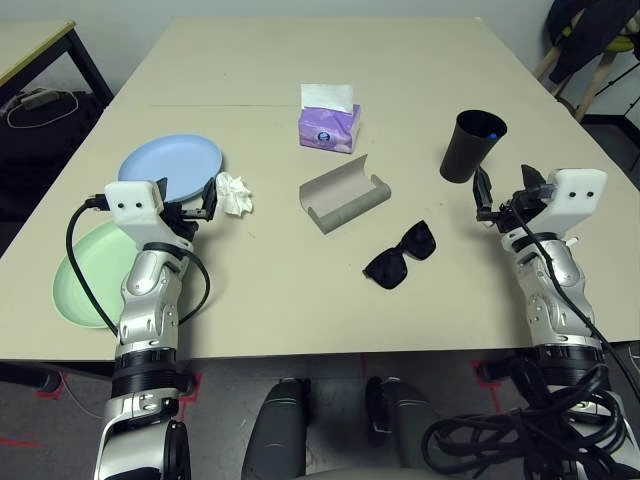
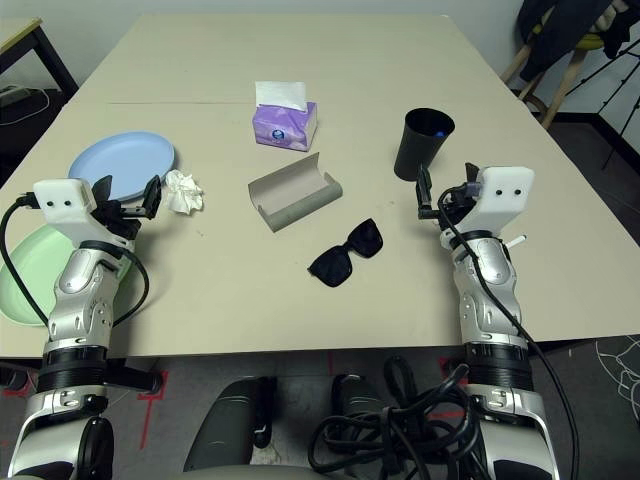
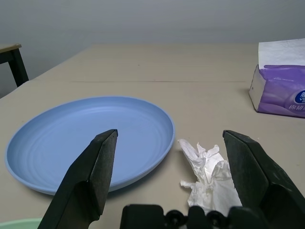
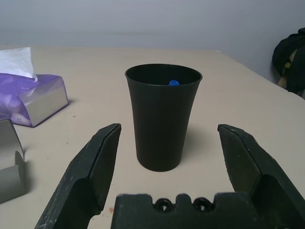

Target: Organize and tidy the items on the table.

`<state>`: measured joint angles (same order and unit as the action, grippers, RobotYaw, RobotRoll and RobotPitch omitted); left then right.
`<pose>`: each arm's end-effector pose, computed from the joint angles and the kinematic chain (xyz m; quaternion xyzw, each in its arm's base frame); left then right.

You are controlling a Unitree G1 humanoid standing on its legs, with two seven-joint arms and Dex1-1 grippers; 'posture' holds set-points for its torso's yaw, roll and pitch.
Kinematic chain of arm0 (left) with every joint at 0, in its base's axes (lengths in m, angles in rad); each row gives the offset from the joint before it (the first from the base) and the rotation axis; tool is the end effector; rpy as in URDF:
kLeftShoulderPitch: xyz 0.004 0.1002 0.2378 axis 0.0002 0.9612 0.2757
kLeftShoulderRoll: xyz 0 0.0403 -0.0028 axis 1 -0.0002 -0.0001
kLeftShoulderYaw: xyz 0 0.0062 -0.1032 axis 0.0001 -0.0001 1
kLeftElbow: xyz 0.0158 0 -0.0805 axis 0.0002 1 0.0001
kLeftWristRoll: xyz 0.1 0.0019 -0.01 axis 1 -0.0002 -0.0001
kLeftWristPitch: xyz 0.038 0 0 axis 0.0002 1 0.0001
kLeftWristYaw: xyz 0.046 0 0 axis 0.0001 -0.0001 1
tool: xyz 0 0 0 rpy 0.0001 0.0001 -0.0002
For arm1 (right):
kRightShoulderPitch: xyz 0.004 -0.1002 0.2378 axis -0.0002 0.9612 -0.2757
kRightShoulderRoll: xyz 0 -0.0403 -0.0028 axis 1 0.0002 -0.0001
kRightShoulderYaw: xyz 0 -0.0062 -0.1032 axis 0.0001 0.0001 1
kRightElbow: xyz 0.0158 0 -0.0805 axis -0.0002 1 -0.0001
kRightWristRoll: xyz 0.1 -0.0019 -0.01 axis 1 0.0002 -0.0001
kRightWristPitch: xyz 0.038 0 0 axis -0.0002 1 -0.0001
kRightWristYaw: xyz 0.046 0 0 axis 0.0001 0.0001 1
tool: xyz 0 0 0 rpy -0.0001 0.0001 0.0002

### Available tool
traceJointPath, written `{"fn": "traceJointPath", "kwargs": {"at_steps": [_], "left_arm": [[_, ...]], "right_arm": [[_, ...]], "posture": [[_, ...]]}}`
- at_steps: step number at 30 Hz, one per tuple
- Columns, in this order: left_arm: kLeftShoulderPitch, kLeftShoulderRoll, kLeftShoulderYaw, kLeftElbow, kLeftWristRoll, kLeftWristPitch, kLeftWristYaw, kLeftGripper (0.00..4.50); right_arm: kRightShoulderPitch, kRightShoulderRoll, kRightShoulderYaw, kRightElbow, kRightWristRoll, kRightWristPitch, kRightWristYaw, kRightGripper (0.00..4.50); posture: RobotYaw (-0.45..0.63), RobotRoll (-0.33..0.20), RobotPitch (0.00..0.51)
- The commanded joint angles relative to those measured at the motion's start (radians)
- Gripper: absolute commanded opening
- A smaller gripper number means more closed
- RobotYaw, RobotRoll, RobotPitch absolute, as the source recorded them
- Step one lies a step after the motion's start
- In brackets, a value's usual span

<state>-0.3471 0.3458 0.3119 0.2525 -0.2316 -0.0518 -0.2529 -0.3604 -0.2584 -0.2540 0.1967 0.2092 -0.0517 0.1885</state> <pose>0.2588 0.2632 0.1084 0.0272 -0.1130 0.0143 0.9931 0.2652 -0.2315 0.1087 -0.0048 -0.1318 -0.0030 0.9913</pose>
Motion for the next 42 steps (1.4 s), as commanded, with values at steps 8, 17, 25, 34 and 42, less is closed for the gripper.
{"fn": "traceJointPath", "kwargs": {"at_steps": [8,17,25,34,42], "left_arm": [[-0.015,0.007,-0.014,0.03,0.007,0.0,-0.011,4.5],[-0.029,0.009,-0.021,0.052,0.011,-0.008,-0.018,4.5],[-0.081,0.018,-0.039,0.114,0.017,-0.023,-0.046,4.5],[-0.059,0.025,-0.039,0.083,0.012,-0.016,-0.053,4.5],[-0.028,0.042,-0.032,0.038,0.007,0.002,-0.051,4.5]], "right_arm": [[0.011,0.0,-0.006,0.002,0.004,0.0,-0.01,4.46],[0.01,-0.003,0.002,0.003,0.011,0.003,0.012,4.46],[-0.001,-0.022,0.062,-0.019,0.079,0.036,0.209,4.46],[-0.036,-0.12,0.175,-0.01,0.173,0.056,0.619,4.46],[-0.061,-0.161,0.274,0.001,0.187,-0.015,0.933,4.46]], "posture": [[0.01,0.0,0.083],[0.02,0.0,0.079],[0.03,0.0,0.083],[0.05,0.0,0.092],[0.09,0.0,0.099]]}}
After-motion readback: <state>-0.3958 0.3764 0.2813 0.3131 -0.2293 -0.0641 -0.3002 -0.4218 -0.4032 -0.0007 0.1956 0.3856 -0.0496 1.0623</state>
